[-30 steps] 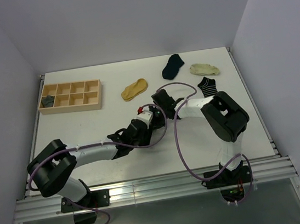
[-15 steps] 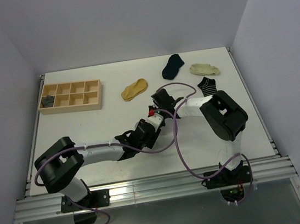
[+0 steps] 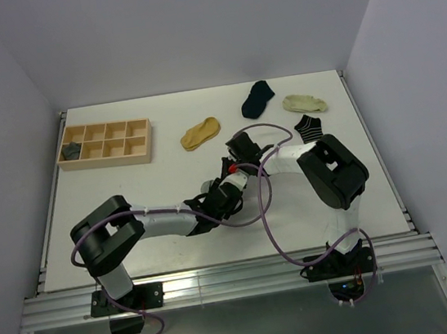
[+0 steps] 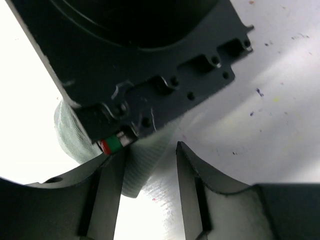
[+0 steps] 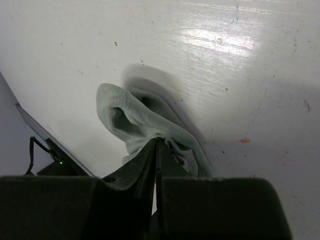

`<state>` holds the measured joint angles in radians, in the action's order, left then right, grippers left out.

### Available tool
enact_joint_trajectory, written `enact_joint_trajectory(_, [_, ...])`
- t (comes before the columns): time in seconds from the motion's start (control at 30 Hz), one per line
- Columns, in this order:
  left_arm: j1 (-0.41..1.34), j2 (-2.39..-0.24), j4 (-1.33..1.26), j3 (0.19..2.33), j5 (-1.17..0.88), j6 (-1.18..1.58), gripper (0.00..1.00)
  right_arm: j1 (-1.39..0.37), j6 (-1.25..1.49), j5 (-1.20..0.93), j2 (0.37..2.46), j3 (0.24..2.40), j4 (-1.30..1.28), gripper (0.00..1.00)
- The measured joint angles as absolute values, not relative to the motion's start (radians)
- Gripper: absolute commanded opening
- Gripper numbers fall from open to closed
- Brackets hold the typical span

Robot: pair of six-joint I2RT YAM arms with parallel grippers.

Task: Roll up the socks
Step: Roll the sock at the center of the board.

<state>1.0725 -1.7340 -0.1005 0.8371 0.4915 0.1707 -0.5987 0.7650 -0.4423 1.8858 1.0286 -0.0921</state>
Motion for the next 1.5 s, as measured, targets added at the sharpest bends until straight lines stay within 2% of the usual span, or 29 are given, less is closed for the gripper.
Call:
enact_joint_trajectory(0.13, [1.074,-1.752,-0.078,0.859,0.521,0.203,0.40,-0.593,0.769,-0.450,1.886,1.026,-0.088,0.09])
enact_joint_trajectory(0.23, [1.074,-1.757,-0.062,0.863,0.532,0.230,0.29,-0.587,0.773,-0.458,1.886,1.018,-0.075,0.09])
enact_joint_trajectory(0.37, [1.074,-1.759,-0.059,0.865,0.536,0.258,0.10,-0.575,0.782,-0.470,1.875,0.998,-0.046,0.09])
enact_joint_trajectory(0.47, [1.069,-1.758,-0.059,0.867,0.526,0.276,0.01,-0.569,0.788,-0.467,1.848,0.979,-0.039,0.10])
enact_joint_trajectory(0.67, [1.019,-1.739,-0.052,0.868,0.420,0.328,0.00,-0.517,0.793,-0.428,1.715,0.908,-0.045,0.17])
enact_joint_trajectory(0.93, [0.861,-1.732,-0.040,0.897,0.075,0.452,0.00,-0.467,0.783,-0.321,1.502,0.863,-0.041,0.20])
enact_joint_trajectory(1.27, [0.660,-1.785,-0.080,0.898,-0.337,0.645,0.00,-0.514,0.793,-0.324,1.541,0.777,-0.001,0.19])
enact_joint_trajectory(1.5, [0.583,-1.833,-0.118,0.898,-0.504,0.730,0.00,-0.556,0.807,-0.349,1.597,0.783,0.062,0.18])
